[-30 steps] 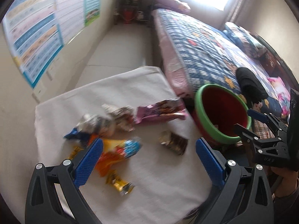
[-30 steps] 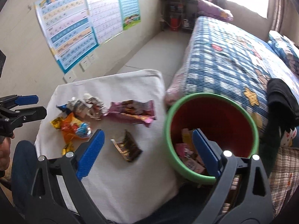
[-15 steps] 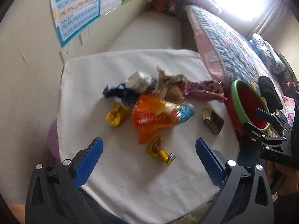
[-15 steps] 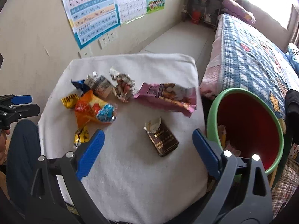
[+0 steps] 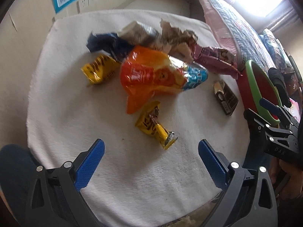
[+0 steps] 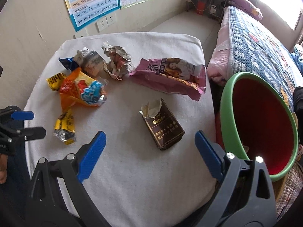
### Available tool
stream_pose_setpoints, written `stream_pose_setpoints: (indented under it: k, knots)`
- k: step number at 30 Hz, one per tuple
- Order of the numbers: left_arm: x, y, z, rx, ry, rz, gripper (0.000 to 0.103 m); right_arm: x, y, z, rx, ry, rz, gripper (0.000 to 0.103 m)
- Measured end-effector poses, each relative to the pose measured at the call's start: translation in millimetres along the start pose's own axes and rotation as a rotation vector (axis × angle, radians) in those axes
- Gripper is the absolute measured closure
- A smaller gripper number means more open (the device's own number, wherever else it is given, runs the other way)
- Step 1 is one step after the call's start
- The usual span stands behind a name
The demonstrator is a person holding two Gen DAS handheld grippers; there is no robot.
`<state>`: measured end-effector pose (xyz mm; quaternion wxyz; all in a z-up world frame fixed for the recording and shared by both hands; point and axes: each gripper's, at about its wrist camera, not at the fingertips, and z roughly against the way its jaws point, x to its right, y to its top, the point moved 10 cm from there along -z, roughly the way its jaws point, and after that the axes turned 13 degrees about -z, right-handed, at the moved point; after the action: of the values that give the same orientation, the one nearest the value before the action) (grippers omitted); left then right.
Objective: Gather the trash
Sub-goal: 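Move both tools back over the trash pile on the table, then grasp the yellow candy wrapper with the left tool while the right tool grasps the brown cigarette box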
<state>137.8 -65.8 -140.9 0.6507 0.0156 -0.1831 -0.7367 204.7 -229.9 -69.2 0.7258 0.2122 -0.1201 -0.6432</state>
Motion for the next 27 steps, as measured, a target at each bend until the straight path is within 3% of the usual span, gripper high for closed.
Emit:
stream_pose_setpoints:
  k: [9, 13, 16, 18, 21, 27]
  knots:
    - [8, 3, -34, -0.053, 0.013, 0.018, 0.01, 14, 6, -43, -0.046, -0.044, 0.035, 0.01]
    - [9, 5, -44, -0.085, 0.018, 0.021, 0.018, 18, 2, -58, -0.074, -0.067, 0.058, 0.01]
    - [6, 5, -50, -0.103, 0.021, 0.043, 0.032, 16, 0, -62, -0.075, -0.063, 0.073, 0.017]
    - [5, 2, -52, -0.111, 0.005, 0.067, 0.054, 13, -3, -64, -0.086, -0.053, 0.086, 0.027]
    - [3, -2, -53, -0.116, -0.009, 0.077, 0.066, 13, -7, -67, -0.106, -0.045, 0.086, 0.05]
    - [6, -10, -47, -0.111, -0.031, 0.061, 0.085, 14, -10, -60, -0.104, -0.016, 0.051, 0.055]
